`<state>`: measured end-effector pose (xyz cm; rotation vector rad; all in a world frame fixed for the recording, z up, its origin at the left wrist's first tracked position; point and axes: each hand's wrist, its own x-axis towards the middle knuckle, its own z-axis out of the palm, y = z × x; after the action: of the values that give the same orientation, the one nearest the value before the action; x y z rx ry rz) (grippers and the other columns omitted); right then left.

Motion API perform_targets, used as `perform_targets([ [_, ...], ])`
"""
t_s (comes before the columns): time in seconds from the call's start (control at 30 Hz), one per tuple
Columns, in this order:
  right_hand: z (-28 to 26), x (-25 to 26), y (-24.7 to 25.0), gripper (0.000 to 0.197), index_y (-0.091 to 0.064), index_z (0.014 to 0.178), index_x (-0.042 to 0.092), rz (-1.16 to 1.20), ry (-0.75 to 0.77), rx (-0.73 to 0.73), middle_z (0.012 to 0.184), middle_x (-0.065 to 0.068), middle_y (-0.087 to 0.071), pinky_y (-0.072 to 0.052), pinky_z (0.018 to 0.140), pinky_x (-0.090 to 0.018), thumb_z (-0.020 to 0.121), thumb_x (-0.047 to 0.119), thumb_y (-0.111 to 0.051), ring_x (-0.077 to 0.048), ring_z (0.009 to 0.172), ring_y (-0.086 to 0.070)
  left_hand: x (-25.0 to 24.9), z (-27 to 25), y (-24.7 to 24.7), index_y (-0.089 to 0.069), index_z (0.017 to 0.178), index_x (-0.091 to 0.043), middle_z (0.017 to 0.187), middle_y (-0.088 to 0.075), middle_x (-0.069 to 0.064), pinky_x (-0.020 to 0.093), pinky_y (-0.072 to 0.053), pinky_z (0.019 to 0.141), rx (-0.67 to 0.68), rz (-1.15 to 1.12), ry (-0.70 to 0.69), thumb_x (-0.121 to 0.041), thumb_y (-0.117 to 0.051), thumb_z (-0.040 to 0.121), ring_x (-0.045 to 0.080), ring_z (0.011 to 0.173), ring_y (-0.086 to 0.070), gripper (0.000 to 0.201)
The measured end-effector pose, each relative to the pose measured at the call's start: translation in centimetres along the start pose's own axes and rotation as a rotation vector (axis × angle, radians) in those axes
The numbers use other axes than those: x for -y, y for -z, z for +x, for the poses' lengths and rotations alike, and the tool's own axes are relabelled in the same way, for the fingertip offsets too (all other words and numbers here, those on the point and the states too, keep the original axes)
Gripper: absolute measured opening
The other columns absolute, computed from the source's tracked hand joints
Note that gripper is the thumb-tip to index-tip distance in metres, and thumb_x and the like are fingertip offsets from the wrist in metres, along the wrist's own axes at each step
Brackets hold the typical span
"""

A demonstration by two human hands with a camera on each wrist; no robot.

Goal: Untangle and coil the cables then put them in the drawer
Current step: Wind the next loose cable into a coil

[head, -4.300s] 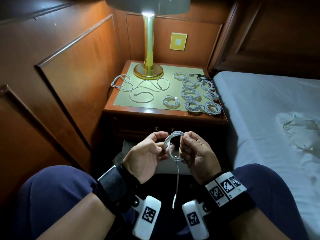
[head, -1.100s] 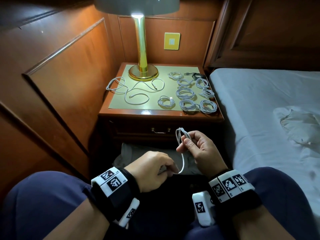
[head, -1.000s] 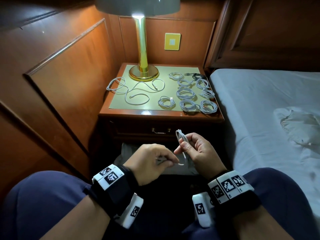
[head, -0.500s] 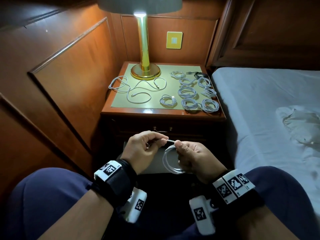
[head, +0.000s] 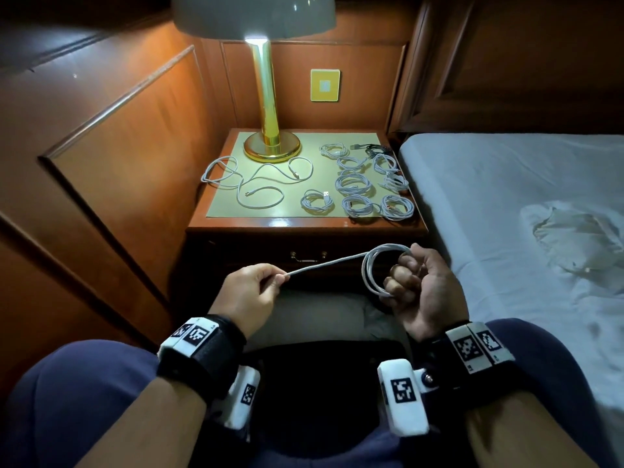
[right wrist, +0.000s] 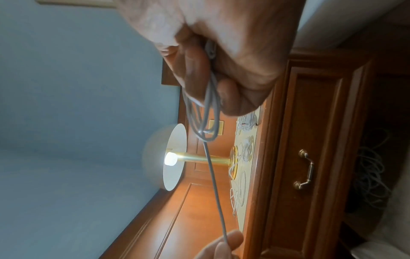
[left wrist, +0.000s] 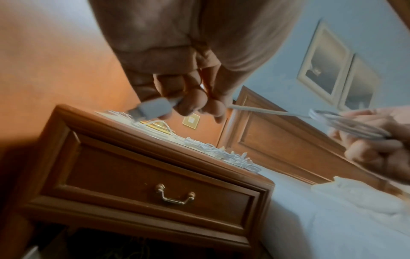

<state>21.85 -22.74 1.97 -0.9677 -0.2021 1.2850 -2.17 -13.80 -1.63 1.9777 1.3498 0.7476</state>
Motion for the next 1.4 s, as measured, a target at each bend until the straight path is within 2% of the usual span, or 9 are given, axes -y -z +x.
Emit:
perform_targets([
  [0.2, -0.1, -1.1, -0.3, 0.037, -0.038, 0.068, 0.022, -0.145, 0.12, 0.007, 0.048, 0.007, -0.024, -0.018, 0.053, -0.03, 0.102, 0.034, -0.041, -0.011, 0.042, -0.025, -0.4, -0.7, -0.3, -0.07, 0.077, -0.025, 0.067, -0.066, -0.011, 0.025, -0.052, 0.066, -0.046, 0.206, -0.055, -0.021, -0.075, 0.084, 0.005, 0.065, -0.061, 0.009],
  [0.3, -0.2, -1.8, -0.5, 0.036, -0.039, 0.07, 0.018, -0.301, 0.249, 0.035, 0.052, 0.002, -0.029, -0.026, 0.05, -0.024, 0.105, 0.025, -0.039, -0.013, 0.047, -0.03, -1.5, -2.2, -1.6, -0.073, 0.08, -0.023, 0.073, -0.069, -0.01, 0.027, -0.055, 0.069, 0.127, 0.118, -0.264, -0.012, -0.076, 0.081, 0.006, 0.069, -0.065, 0.012],
  [0.43, 0.1, -3.3, 0.2, 0.034, -0.046, 0.074, 0.014, -0.728, 0.38, 0.167, 0.055, 0.001, -0.048, -0.036, 0.054, -0.019, 0.106, 0.026, -0.044, -0.007, 0.05, -0.04, -3.3, -3.9, -3.0, -0.076, 0.091, -0.014, 0.089, -0.071, -0.006, 0.016, -0.053, 0.077, 0.337, -0.022, -0.486, 0.001, -0.067, 0.085, 0.003, 0.084, -0.067, 0.019],
  [0.6, -0.2, -4.6, 0.2, 0.035, -0.055, 0.074, 0.013, -1.09, 0.231, 0.277, 0.06, -0.007, -0.066, -0.041, 0.065, -0.03, 0.103, 0.033, -0.051, -0.008, 0.054, -0.054, -4.2, -3.5, -1.8, -0.074, 0.089, -0.009, 0.088, -0.072, -0.005, 0.023, -0.055, 0.078, 0.13, -0.172, -0.546, 0.004, -0.067, 0.087, 0.005, 0.085, -0.069, 0.016],
  [0.77, -0.6, -4.7, -0.9, 0.037, -0.056, 0.072, 0.003, -1.019, 0.063, 0.363, 0.047, 0.005, -0.046, -0.033, 0.048, -0.018, 0.104, 0.019, -0.049, -0.005, 0.043, -0.039, -3.1, -2.9, -1.8, -0.073, 0.091, -0.011, 0.088, -0.069, -0.006, 0.028, -0.055, 0.075, -0.019, -0.072, -0.54, -0.01, -0.07, 0.09, 0.005, 0.083, -0.066, 0.003],
  [1.03, -0.8, -4.5, -1.1, 0.042, -0.046, 0.071, 0.005, -0.926, 0.066, 0.409, 0.055, -0.001, -0.033, -0.023, 0.05, -0.022, 0.106, 0.026, -0.042, -0.008, 0.049, -0.027, -1.9, -1.7, -2.3, -0.078, 0.087, -0.025, 0.097, -0.062, -0.009, 0.042, -0.051, 0.079, -0.173, 0.084, -0.5, -0.033, -0.068, 0.089, 0.02, 0.091, -0.061, 0.013],
  [1.23, -0.4, -4.3, -0.7, 0.041, -0.043, 0.065, 0.013, -0.888, 0.037, 0.374, 0.058, -0.002, -0.031, -0.023, 0.049, -0.021, 0.103, 0.027, -0.051, -0.009, 0.051, -0.027, -2.3, -1.8, -2.3, -0.079, 0.085, -0.018, 0.086, -0.062, -0.007, 0.013, -0.048, 0.066, -0.157, 0.003, -0.489, -0.017, -0.082, 0.082, 0.002, 0.073, -0.06, 0.005],
  [1.33, -0.5, -4.5, -0.9, 0.046, -0.047, 0.057, 0.021, -0.792, 0.008, 0.353, 0.057, 0.001, -0.029, -0.015, 0.053, -0.03, 0.103, 0.026, -0.051, -0.011, 0.052, -0.025, -2.8, -2.0, -2.0, -0.077, 0.084, -0.016, 0.084, -0.065, -0.008, 0.015, -0.051, 0.067, -0.138, -0.016, -0.47, -0.016, -0.079, 0.083, 0.004, 0.073, -0.063, 0.002],
  [1.4, -0.4, -4.6, -0.9, 0.051, -0.055, 0.052, 0.021, -0.802, 0.045, 0.3, 0.054, 0.004, -0.035, -0.021, 0.049, -0.023, 0.103, 0.027, -0.051, -0.008, 0.049, -0.03, -3.2, -2.1, -1.8, -0.073, 0.082, -0.016, 0.082, -0.062, -0.009, 0.011, -0.047, 0.066, -0.124, 0.027, -0.457, -0.017, -0.077, 0.085, 0.005, 0.068, -0.06, 0.005],
])
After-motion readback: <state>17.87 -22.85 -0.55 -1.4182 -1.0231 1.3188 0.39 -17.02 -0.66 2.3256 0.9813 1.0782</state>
